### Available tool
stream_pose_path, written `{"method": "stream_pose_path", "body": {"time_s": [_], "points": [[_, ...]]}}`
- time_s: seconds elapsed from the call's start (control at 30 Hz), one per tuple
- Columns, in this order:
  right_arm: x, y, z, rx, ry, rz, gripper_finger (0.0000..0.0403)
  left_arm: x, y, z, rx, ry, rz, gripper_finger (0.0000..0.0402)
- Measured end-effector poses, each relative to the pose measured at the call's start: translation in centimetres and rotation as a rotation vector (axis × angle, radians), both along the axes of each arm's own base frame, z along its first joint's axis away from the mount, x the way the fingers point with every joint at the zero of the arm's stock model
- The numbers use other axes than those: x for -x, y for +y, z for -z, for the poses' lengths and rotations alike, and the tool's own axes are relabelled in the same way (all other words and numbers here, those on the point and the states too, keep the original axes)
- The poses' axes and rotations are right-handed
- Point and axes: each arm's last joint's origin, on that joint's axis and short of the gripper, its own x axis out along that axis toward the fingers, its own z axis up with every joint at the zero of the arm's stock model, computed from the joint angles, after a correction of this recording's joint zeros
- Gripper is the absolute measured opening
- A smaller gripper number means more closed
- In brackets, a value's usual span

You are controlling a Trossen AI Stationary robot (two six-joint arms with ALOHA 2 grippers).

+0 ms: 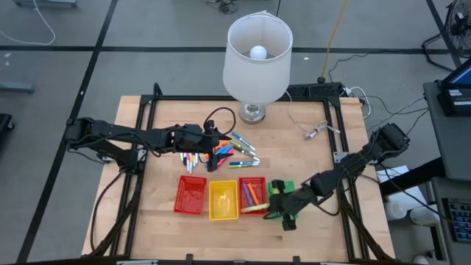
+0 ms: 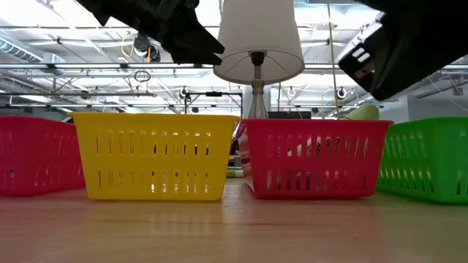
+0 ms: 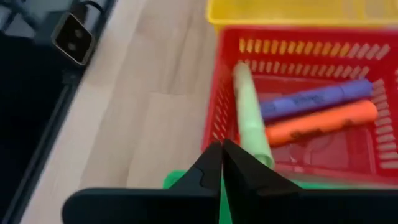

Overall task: Pick & Place Markers
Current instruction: Put the large green highlighter into the right red bin, then put the large orange highlighter into the right red bin

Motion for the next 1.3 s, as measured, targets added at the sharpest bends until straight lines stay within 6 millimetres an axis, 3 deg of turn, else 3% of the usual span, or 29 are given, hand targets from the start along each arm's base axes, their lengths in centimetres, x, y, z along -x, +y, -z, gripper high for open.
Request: {"method": "stream_pose_path", "body": {"time_s": [0.4,0.83,1.0,1.3], "points": [[0.1,-1.1,0.5,0.049,0.061,0.099,0.0,0.0,0.0,0.0,-0.001,-0.001,0.0,0.0285],[-0.9,-2.7,0.3,0.12,-0.009,0.215,0.0,0.0,0.0,0.0,-0.001,-0.001,0.0,0.0285],[-0.9,-1.9,0.1,0.029,0.005,0.108,0.0,0.0,0.0,0.0,-0.001,-0.001,0.0,0.0285],[-1.2,-1.2,-1.2,0.08,-0.148,-0.018,0.0,0.1,0.0,0.1,0.016,0.013,-0.006,0.0285]]}}
